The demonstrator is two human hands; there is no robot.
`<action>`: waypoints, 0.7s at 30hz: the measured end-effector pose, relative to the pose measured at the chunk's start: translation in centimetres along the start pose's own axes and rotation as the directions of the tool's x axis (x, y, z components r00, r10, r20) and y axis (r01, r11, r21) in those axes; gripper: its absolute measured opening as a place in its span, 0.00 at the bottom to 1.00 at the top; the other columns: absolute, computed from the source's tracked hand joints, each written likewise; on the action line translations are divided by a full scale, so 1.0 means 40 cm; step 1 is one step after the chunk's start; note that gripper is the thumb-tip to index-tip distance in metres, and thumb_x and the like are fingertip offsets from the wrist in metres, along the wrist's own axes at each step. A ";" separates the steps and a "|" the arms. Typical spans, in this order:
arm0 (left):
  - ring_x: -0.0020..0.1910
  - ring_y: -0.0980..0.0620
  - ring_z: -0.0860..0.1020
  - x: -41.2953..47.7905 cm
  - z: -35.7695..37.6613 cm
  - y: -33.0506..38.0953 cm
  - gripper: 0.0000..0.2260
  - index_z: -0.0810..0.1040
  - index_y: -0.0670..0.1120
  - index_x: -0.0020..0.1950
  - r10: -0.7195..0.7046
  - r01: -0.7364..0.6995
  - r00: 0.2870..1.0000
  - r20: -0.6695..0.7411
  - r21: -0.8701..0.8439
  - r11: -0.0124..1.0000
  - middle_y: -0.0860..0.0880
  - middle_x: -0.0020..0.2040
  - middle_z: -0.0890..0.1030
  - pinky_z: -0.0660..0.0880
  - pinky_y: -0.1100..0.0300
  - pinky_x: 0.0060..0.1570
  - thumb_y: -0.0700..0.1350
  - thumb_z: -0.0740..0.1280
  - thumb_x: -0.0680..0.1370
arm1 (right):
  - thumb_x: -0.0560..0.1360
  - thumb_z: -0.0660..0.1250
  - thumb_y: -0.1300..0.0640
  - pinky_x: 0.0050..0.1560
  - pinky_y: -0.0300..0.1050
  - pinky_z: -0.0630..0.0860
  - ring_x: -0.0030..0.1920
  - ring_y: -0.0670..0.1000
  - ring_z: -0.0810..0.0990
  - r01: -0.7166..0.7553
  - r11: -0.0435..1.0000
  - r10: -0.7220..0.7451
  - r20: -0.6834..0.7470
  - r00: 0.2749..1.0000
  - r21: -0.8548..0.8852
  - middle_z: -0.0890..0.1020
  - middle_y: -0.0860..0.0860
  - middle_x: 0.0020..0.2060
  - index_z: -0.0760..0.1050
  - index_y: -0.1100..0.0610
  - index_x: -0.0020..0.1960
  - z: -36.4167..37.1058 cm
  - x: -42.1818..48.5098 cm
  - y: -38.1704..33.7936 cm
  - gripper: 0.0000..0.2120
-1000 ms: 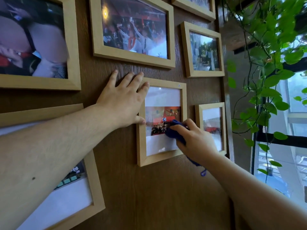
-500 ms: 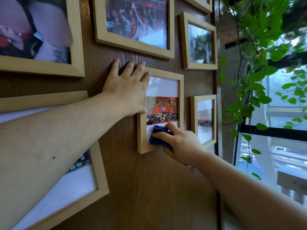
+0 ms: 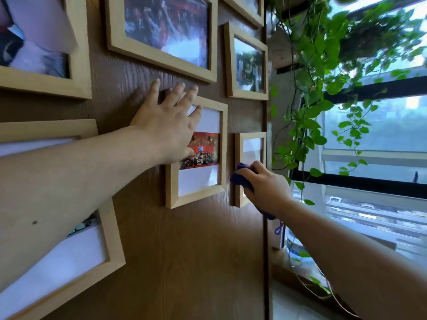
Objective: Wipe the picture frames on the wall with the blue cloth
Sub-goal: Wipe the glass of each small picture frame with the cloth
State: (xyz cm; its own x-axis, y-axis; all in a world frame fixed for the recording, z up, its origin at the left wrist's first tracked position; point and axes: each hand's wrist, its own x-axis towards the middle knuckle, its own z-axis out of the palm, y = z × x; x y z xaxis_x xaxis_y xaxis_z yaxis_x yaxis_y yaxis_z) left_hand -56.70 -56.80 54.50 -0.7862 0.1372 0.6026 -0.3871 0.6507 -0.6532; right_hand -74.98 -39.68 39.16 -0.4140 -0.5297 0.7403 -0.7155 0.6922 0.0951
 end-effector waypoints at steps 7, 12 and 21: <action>0.76 0.43 0.52 0.074 -0.025 0.107 0.34 0.55 0.46 0.76 0.155 -0.161 0.981 -0.113 -0.048 0.986 0.41 0.78 0.55 0.51 0.39 0.73 0.63 0.56 0.76 | 0.74 0.64 0.49 0.34 0.49 0.77 0.40 0.54 0.77 -0.214 0.933 0.245 -0.073 0.967 0.289 0.73 0.49 0.52 0.68 0.45 0.63 0.027 0.013 0.126 0.18; 0.74 0.41 0.58 0.177 0.005 0.182 0.34 0.58 0.44 0.74 0.211 -0.215 0.970 -0.117 -0.016 0.977 0.40 0.76 0.61 0.55 0.41 0.72 0.63 0.56 0.75 | 0.74 0.65 0.49 0.38 0.49 0.76 0.42 0.52 0.75 -0.253 0.859 0.337 -0.119 0.934 0.445 0.73 0.48 0.51 0.69 0.44 0.63 0.060 0.064 0.216 0.18; 0.73 0.41 0.58 0.333 0.115 0.308 0.38 0.56 0.43 0.75 0.183 -0.183 0.983 0.020 0.021 0.983 0.40 0.75 0.61 0.55 0.41 0.72 0.67 0.58 0.73 | 0.72 0.66 0.48 0.36 0.48 0.76 0.43 0.52 0.76 -0.126 0.810 0.289 -0.203 0.935 0.573 0.74 0.47 0.52 0.68 0.42 0.62 0.143 0.162 0.241 0.19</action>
State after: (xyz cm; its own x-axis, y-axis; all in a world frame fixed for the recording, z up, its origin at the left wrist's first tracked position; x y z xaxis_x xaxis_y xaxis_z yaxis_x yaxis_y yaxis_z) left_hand -74.16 -50.39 52.35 -0.8530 0.2390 0.4639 -0.2467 0.5987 -0.7620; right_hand -87.78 -39.25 41.08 -0.4799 -0.1956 0.8552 -0.8498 0.3459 -0.3977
